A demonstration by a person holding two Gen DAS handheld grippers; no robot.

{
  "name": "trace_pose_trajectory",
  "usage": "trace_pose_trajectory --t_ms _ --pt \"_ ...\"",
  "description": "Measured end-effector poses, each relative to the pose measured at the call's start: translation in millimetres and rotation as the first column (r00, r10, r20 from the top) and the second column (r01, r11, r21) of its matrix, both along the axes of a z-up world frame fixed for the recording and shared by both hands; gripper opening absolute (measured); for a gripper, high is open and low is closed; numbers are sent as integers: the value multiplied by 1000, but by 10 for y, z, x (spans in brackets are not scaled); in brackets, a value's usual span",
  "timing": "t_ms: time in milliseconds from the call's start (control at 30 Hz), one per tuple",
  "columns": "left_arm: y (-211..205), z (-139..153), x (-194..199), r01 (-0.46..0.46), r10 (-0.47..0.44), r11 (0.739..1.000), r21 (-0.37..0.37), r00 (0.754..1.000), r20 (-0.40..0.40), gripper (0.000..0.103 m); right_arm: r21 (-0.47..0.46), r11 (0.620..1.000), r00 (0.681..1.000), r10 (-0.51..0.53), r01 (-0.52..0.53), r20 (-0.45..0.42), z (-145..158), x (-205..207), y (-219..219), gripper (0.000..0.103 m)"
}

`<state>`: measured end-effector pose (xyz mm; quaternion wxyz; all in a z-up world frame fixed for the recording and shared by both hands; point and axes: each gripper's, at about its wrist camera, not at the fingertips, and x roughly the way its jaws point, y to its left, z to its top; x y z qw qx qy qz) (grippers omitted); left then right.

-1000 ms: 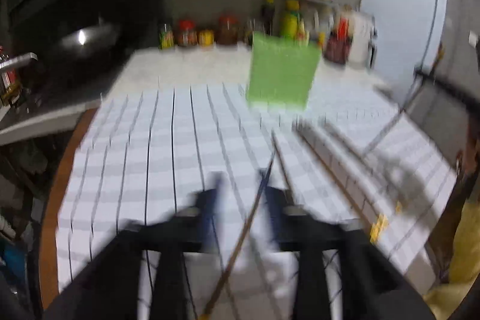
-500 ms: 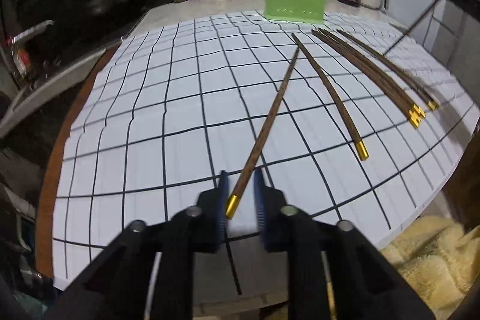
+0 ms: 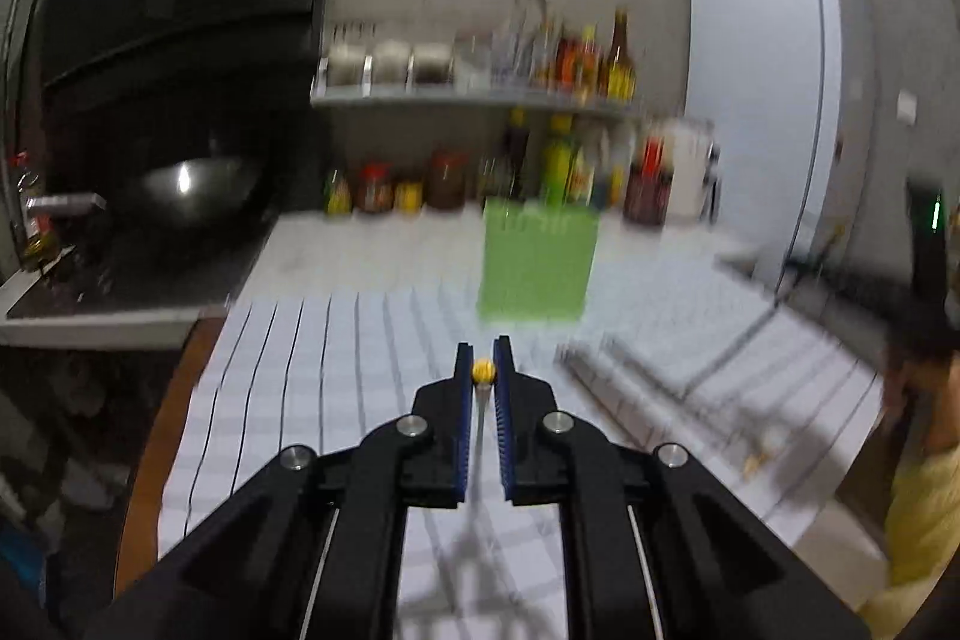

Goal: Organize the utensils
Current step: 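Carry the upright chopsticks in both tools toward the green utensil holder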

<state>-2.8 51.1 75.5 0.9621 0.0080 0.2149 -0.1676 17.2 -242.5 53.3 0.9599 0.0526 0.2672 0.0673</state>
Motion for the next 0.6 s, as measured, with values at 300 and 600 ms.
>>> trace_pose_trajectory --t_ms 300,600 --pt "-293 5 315 7 -7 1000 9 1000 18 6 -2 1000 1000 2 -2 11 18 79 8 7" --pt "-332 55 215 17 -18 1000 11 997 79 6 -24 1000 999 -8 8 33 53 141 22 7"
